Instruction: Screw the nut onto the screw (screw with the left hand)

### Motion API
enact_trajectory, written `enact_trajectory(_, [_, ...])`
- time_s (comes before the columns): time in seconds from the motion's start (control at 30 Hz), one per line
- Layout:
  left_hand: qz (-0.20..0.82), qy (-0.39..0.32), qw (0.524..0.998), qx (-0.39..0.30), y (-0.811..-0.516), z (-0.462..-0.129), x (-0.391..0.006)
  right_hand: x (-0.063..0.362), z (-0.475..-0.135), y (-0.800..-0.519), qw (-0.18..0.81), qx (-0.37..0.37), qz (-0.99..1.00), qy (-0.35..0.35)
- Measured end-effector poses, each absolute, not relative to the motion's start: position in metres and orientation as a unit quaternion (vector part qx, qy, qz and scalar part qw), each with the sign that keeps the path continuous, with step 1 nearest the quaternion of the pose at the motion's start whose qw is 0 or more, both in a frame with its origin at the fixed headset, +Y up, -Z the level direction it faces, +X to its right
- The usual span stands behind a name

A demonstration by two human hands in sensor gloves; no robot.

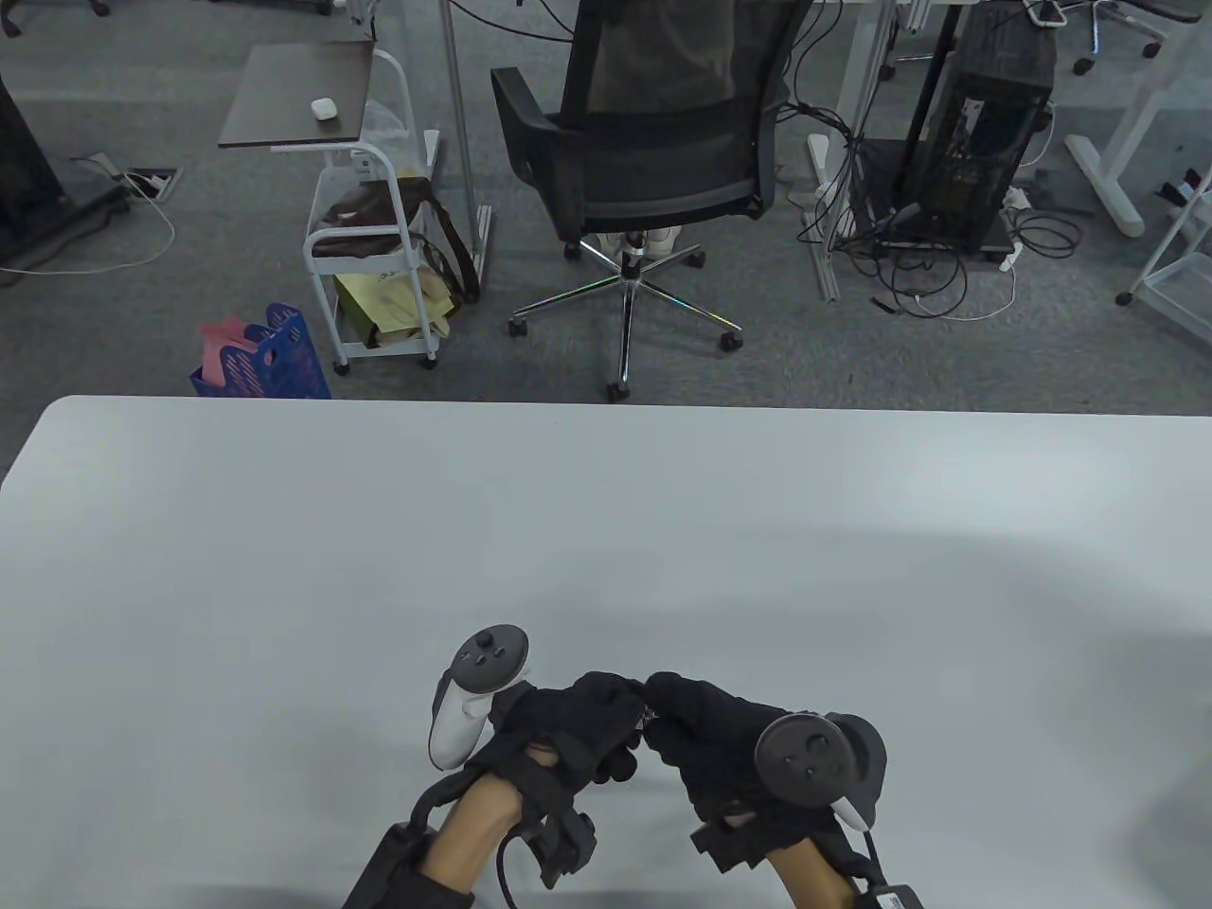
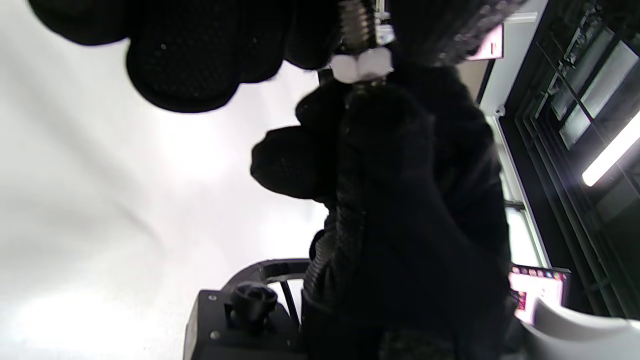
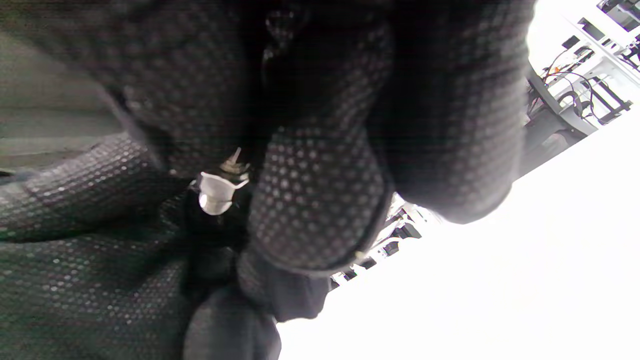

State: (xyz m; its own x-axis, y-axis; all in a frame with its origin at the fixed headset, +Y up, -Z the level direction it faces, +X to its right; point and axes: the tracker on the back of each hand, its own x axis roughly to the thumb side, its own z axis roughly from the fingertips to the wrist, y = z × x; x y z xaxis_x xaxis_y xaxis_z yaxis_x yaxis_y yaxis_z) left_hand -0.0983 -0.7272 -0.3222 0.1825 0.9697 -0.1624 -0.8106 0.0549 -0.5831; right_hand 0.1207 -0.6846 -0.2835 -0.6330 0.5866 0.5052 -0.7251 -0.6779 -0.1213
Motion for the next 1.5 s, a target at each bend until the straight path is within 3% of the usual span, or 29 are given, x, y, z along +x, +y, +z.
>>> enact_trajectory(0.67, [0.628,-0.150,0.704,-0.294,-0.7290,-0.3236,-0.1000,0.1204,-0.2841,-0.6846,0.367,0.220,0.890,-0.157])
enact_trajectory(0.77, [0.613,-0.130,0.727,-0.280,-0.7303,-0.3247,-0.1007,0.1190,-0.2838,-0.6854,0.357,0.221,0.894,-0.157])
enact_trajectory(1.0, [0.625,-0.153,0.701,-0.308,-0.7298,-0.3249,-0.0987,0.1200,-0.2849,-0.6866,0.366,0.218,0.892,-0.149])
enact_trajectory(1.13, [0.616,-0.130,0.720,-0.290,-0.7299,-0.3254,-0.0990,0.1188,-0.2842,-0.6863,0.355,0.221,0.895,-0.152])
enact_trajectory(1.33, [0.629,-0.152,0.695,-0.315,-0.7296,-0.3241,-0.0995,0.1190,-0.2837,-0.6847,0.359,0.222,0.893,-0.156])
enact_trajectory(1.43, [0.609,-0.125,0.731,-0.282,-0.7292,-0.3245,-0.1005,0.1193,-0.2838,-0.6850,0.358,0.221,0.894,-0.157])
enact_trajectory(1.5, [0.612,-0.135,0.725,-0.285,-0.7274,-0.3248,-0.0982,0.1186,-0.2837,-0.6854,0.344,0.223,0.899,-0.158])
